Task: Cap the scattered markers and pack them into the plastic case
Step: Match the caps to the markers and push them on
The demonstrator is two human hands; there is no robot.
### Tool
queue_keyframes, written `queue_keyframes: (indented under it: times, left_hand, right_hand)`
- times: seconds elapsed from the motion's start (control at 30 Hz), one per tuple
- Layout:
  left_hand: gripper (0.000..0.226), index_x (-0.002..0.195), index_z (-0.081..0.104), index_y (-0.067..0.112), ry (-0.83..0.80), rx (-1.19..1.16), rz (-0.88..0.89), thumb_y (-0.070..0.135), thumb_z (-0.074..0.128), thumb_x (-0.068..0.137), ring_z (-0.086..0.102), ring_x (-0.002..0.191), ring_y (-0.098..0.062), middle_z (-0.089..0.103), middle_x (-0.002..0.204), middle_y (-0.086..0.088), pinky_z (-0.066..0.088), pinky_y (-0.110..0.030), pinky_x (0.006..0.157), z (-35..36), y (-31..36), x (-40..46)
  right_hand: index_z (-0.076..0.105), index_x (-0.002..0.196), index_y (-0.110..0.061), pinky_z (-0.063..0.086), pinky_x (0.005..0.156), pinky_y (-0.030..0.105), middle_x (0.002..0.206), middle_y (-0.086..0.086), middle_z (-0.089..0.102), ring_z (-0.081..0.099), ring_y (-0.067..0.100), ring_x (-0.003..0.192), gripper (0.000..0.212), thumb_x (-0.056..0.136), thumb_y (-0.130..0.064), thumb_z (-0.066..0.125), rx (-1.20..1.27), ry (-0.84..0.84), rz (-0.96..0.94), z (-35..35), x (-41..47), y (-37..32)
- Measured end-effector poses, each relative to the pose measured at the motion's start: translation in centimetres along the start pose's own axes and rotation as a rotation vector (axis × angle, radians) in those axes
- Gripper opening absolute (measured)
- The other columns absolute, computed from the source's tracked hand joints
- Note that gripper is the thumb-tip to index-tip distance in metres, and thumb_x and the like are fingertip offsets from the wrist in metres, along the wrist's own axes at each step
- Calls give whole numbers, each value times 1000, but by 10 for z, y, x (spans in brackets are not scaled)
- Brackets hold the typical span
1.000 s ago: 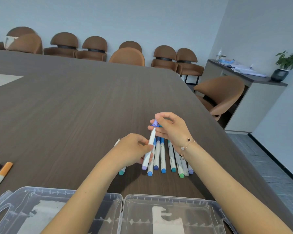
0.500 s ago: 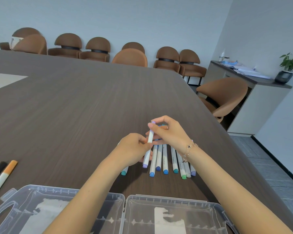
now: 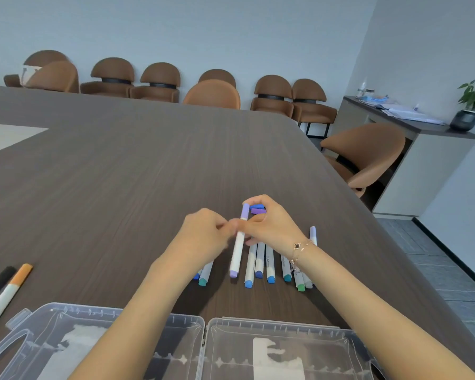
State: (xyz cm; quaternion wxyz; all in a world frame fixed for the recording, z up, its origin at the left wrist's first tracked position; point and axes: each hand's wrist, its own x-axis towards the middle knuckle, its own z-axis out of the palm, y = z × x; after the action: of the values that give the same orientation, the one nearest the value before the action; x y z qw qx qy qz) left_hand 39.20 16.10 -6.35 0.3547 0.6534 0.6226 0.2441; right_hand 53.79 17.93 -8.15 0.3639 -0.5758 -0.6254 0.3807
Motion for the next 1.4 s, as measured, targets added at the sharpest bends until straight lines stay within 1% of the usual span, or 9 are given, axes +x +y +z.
queue_keyframes:
  times: [0.07, 0.23, 0.33, 0.43, 0.6, 0.77, 0.87, 1.17, 1.4]
  left_hand:
    - [36, 89, 70, 6, 101, 204, -14, 35, 50, 96, 46, 51, -13, 58, 67, -8, 41, -21, 54, -6, -1, 4]
    - [26, 92, 69, 8, 70, 458, -79, 33, 65, 87, 61, 82, -17, 67, 106, -5, 50, -28, 73, 2, -15, 9]
    - [24, 79, 58, 14, 81, 505, -70, 36, 66, 85, 59, 78, -16, 63, 100, -1, 44, -25, 66, 12, -21, 9]
    - [21, 82, 53, 15, 100, 516, -86, 32, 64, 88, 56, 72, -18, 52, 77, 0, 43, -25, 64, 17, -19, 6]
    - [12, 95, 60, 9, 145, 526, -63, 20, 54, 92, 51, 72, -19, 47, 88, -4, 40, -26, 64, 25, -12, -1]
    - [22, 73, 56, 8, 114, 327, -68, 25, 58, 87, 53, 59, -16, 46, 65, -1, 43, -25, 55, 19, -13, 2]
    - [25, 70, 53, 9, 50, 135, -93, 27, 57, 87, 33, 46, -12, 39, 57, -1, 30, -20, 47, 2, -11, 4]
    - [15, 84, 64, 10, -169, -318, -137, 19, 56, 94, 70, 82, -16, 73, 94, -7, 56, -27, 81, -25, -5, 7]
    - [9, 97, 63, 14, -154, -279, -53, 19, 57, 93, 69, 91, -20, 71, 100, -7, 55, -31, 87, -19, 1, 1]
  right_hand:
    - [47, 117, -19, 51, 65, 17, 77, 0, 66, 61, 7, 65, 46, 81, -30, 72, -180, 20, -27, 2, -1, 5]
    - [46, 130, -14, 39, 79, 18, 98, -3, 66, 56, 8, 95, 49, 89, -39, 59, -421, 72, -72, -6, 7, 17]
    - [42, 135, -14, 39, 85, 21, 105, -1, 65, 54, 14, 111, 46, 94, -34, 52, -472, 147, -38, -24, 19, 25]
    - [46, 132, -17, 42, 84, 21, 118, 1, 60, 54, 12, 104, 39, 95, -27, 53, -515, 200, 46, -49, 26, 32]
    - [60, 115, -17, 41, 78, 18, 116, 4, 62, 52, 8, 92, 21, 94, -17, 54, -555, 229, 104, -74, 33, 44]
    - [65, 106, -16, 42, 78, 19, 110, 4, 64, 53, 9, 91, 16, 95, -16, 53, -582, 176, 102, -69, 37, 50]
    - [63, 110, -15, 41, 77, 18, 111, 3, 63, 52, 8, 90, 19, 96, -17, 51, -570, 203, 72, -68, 38, 48]
    - [56, 129, -20, 40, 97, 21, 130, 0, 58, 55, 13, 117, 36, 94, -14, 54, -629, 77, -39, -55, 59, 45]
    - [70, 107, -13, 49, 85, 25, 107, 4, 69, 61, 14, 93, 20, 92, -20, 59, -631, 196, 41, -52, 72, 51]
